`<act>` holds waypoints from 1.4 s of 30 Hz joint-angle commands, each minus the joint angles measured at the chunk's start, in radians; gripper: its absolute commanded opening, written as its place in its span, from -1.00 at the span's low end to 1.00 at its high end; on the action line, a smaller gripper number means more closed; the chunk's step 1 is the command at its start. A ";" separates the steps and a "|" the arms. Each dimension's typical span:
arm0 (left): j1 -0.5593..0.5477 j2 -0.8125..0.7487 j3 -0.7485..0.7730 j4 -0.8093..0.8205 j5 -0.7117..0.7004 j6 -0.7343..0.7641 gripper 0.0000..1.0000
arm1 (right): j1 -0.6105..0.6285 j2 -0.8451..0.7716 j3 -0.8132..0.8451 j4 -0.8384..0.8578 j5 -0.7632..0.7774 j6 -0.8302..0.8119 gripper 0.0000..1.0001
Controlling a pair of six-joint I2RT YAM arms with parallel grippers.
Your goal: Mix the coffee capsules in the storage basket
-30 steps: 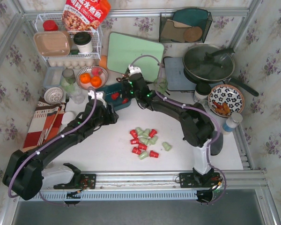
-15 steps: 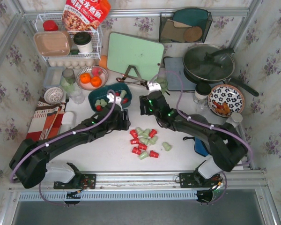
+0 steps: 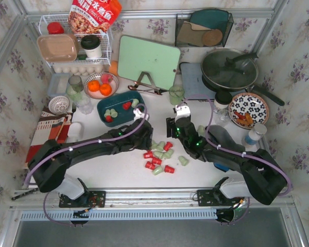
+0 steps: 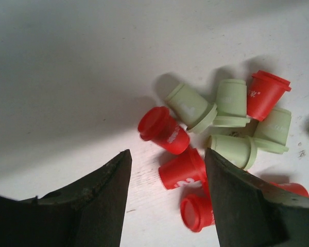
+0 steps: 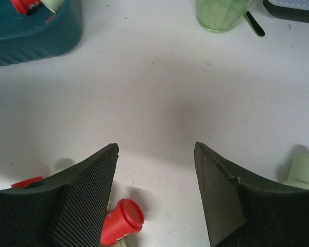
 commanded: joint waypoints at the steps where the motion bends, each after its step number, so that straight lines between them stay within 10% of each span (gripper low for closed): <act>1: -0.030 0.080 0.065 -0.081 -0.058 -0.063 0.24 | 0.002 -0.002 -0.009 0.081 0.024 -0.013 0.36; 24: -0.059 0.320 0.205 -0.185 -0.161 -0.123 -0.01 | 0.002 -0.023 -0.009 0.060 -0.024 0.017 0.36; 42: -0.051 0.221 0.195 -0.198 -0.243 -0.072 -0.29 | 0.002 -0.020 -0.006 0.054 -0.026 0.020 0.37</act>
